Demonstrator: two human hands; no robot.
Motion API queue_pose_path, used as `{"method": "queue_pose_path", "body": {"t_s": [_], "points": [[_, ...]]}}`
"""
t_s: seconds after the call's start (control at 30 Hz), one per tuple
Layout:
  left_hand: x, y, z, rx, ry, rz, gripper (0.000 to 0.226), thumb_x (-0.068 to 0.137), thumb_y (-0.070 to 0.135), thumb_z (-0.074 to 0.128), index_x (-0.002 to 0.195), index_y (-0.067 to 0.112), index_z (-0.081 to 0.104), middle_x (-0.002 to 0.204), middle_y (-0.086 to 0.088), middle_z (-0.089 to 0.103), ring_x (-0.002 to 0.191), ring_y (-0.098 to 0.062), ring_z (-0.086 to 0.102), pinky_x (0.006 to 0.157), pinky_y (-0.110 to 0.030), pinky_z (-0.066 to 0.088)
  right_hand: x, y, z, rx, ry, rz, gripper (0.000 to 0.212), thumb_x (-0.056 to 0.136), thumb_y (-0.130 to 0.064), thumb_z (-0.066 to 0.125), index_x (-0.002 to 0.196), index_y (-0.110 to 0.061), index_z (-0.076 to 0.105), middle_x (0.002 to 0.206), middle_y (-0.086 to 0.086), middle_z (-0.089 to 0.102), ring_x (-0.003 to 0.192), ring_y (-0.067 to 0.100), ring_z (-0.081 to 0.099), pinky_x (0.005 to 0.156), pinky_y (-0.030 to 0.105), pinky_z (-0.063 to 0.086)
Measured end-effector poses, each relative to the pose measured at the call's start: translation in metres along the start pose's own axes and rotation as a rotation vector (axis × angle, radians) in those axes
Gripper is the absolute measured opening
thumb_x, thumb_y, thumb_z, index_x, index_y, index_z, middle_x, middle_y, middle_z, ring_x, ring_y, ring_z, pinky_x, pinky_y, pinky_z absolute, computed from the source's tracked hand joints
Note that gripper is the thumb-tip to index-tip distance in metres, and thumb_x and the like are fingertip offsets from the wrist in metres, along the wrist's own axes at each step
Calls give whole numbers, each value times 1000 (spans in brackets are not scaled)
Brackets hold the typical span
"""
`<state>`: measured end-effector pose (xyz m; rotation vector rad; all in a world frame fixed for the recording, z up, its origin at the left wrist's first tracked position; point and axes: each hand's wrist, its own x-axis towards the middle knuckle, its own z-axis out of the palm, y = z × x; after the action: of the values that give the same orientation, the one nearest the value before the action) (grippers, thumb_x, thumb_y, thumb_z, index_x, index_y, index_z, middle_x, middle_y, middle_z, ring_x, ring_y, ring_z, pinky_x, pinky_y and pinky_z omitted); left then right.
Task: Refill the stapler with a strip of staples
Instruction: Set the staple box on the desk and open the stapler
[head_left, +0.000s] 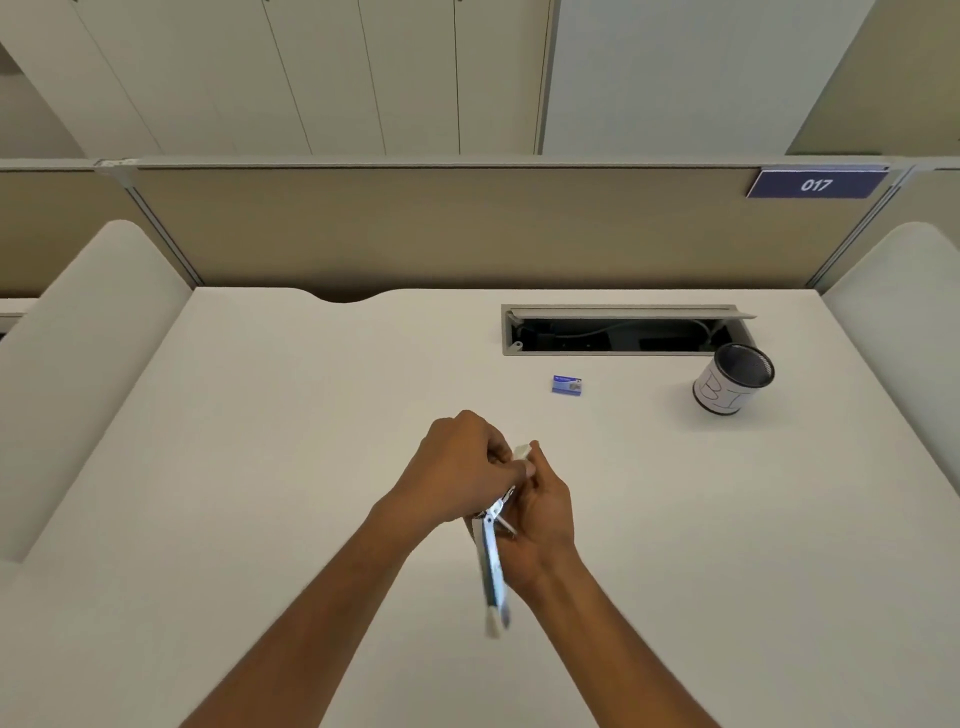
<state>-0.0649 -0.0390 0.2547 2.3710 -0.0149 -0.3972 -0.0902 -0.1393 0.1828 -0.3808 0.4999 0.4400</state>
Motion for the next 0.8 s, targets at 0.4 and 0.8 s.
{"method": "queue_pose_path", "body": {"t_s": [0.4, 0.8], "points": [[-3, 14, 9, 228, 95, 13, 29, 92, 35, 70, 84, 8, 73, 78, -10, 72, 78, -25, 66, 69, -36, 57, -1, 6, 4, 40, 130, -4, 32, 95, -27, 53, 81, -7, 73, 78, 8, 71, 76, 22, 69, 74, 32, 50], [-1, 12, 16, 126, 100, -38, 16, 81, 34, 78, 80, 18, 77, 72, 1, 74, 76, -19, 70, 58, -26, 53, -5, 5, -1, 182, 60, 23, 32, 92, -17, 51, 79, -1, 75, 79, 11, 73, 75, 24, 74, 74, 33, 59]]}}
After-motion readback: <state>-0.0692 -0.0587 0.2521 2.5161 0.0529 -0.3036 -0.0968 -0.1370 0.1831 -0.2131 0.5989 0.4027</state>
